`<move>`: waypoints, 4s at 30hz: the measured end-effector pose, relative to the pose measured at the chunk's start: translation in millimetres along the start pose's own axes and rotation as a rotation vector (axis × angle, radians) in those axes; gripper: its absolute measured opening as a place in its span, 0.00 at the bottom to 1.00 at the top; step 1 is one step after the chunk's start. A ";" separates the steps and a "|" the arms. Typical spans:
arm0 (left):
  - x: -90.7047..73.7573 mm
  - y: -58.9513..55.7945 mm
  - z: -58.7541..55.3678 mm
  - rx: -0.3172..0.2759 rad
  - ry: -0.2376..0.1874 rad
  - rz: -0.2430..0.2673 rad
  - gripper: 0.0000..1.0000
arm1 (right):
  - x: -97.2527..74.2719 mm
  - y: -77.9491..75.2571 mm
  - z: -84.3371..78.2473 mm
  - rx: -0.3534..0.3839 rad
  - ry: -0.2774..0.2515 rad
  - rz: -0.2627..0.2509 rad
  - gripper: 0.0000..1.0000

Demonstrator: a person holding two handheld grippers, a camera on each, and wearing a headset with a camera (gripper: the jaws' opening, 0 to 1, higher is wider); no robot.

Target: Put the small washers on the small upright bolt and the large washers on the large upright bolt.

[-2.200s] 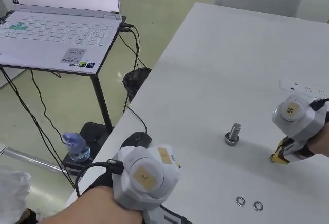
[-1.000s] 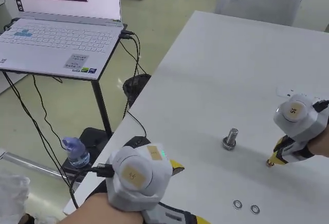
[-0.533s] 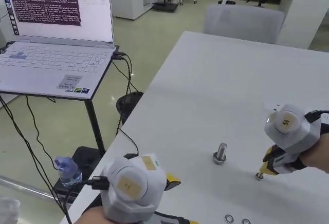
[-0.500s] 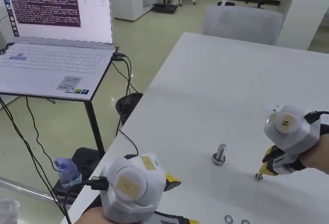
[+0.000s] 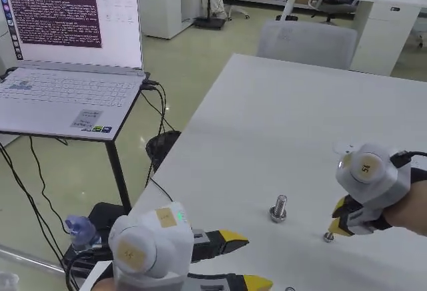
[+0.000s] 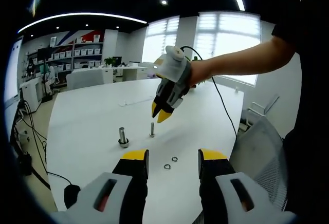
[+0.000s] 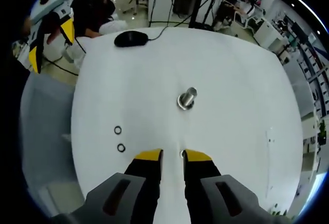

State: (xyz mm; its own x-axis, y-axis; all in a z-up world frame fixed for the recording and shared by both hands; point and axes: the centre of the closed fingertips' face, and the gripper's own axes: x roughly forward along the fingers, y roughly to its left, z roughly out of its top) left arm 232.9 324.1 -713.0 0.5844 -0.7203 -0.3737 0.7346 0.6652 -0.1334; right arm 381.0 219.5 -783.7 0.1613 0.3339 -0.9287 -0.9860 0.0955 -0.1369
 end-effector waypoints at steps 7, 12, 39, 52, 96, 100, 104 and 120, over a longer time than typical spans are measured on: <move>0.5 5.6 -11.3 0.007 0.051 0.035 0.52 | 7.1 18.4 -0.9 -0.004 -0.001 0.026 0.18; 1.8 3.0 -20.1 0.062 0.091 0.029 0.55 | 11.9 34.4 -2.3 -0.012 0.002 0.052 0.18; 2.3 17.1 -51.8 0.062 0.220 0.054 0.87 | 59.1 101.7 -30.2 -0.088 -0.016 0.166 0.29; 2.9 17.5 -58.8 0.066 0.227 0.052 0.91 | 73.0 100.2 -35.9 -0.113 0.034 0.161 0.27; -2.5 15.8 -70.3 0.064 0.277 0.044 0.77 | 73.9 98.3 -34.6 -0.029 0.076 0.156 0.13; -0.5 16.0 -69.9 0.071 0.279 0.042 0.77 | 70.0 98.3 -34.0 -0.021 0.072 0.153 0.13; 3.3 17.8 -65.5 0.077 0.266 0.037 0.76 | 61.2 90.4 -36.4 -0.006 0.072 0.145 0.13; 20.5 26.2 -62.4 0.057 0.266 0.040 0.81 | 19.3 36.5 -56.2 0.093 0.075 0.108 0.13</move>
State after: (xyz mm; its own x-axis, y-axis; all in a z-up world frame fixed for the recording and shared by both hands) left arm 242.6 339.0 -781.4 0.5081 -0.6117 -0.6064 0.7354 0.6746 -0.0643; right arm 345.7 176.7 -825.9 0.0478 0.2760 -0.9600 -0.9886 0.1503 -0.0060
